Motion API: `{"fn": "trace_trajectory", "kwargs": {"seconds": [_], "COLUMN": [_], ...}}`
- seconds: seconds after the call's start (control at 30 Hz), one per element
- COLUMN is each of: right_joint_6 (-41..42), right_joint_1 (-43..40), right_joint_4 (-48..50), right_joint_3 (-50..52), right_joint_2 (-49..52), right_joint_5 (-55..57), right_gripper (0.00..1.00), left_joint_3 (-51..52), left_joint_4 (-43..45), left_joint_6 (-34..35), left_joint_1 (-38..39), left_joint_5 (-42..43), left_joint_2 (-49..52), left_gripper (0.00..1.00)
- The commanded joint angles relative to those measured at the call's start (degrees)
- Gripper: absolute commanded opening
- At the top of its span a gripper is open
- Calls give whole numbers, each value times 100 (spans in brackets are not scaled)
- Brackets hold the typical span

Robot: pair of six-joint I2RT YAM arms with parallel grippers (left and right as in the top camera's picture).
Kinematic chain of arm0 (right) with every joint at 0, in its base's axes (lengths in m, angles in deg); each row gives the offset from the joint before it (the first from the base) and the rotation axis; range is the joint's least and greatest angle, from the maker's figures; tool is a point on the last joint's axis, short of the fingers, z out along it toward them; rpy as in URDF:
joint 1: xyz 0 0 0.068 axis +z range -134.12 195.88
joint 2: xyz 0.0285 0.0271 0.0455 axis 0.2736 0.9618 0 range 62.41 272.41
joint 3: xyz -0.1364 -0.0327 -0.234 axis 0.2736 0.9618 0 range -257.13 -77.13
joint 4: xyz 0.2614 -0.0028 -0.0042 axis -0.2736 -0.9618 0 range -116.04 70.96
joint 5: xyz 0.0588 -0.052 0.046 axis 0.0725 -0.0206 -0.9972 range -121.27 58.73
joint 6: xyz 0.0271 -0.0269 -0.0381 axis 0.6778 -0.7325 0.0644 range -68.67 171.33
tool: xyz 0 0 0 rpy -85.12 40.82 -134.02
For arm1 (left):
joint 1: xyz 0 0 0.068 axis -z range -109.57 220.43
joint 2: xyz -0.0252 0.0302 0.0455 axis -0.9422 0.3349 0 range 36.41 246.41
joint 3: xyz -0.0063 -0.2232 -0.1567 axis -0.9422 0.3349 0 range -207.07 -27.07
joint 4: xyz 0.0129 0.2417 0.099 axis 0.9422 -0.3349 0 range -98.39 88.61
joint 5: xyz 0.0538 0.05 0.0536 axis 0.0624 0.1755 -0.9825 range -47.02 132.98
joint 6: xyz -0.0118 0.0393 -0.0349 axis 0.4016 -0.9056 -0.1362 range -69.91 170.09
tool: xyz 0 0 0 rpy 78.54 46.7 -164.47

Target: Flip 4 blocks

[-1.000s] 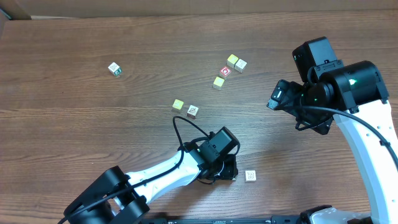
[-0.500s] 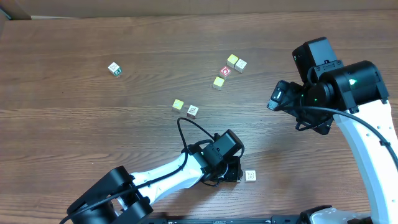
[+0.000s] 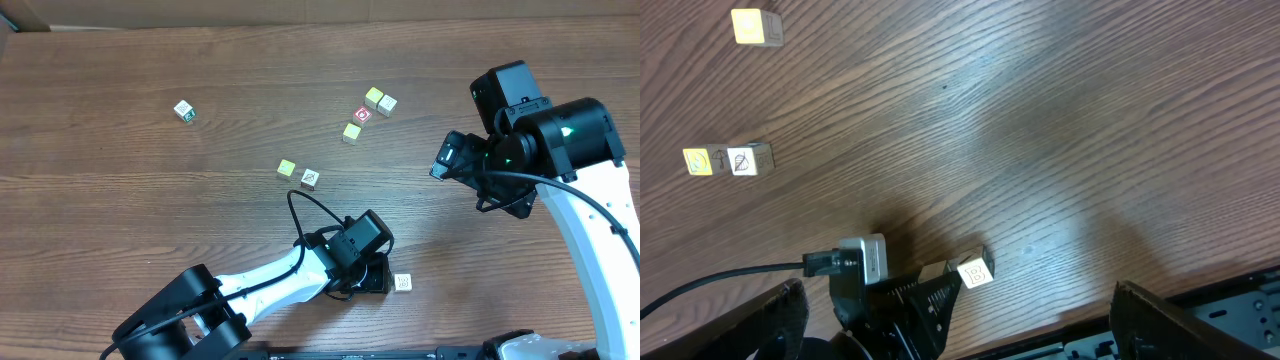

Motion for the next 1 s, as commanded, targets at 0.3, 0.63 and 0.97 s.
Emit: {"fn": "trace_trajectory", "kwargs": {"seconds": [0.3,0.63,0.97], "right_joint_6": [-22,-22,-24], "right_joint_1": [-17,-17,-17], "right_joint_4": [-15,-17,-57], "right_joint_3": [28,28,28], "right_joint_2": [-20,-20,-20], "right_joint_5": [-11,-11,-11], "right_gripper": [98,98,99], "left_joint_3": [72,72,33], "left_joint_4": [297,470,527], "left_joint_6": [-160,-155,-122], "left_joint_1": [48,173,-72], "left_joint_5": [92,127,13], "left_joint_2": [66,66,20], "left_gripper": [40,41,45]}}
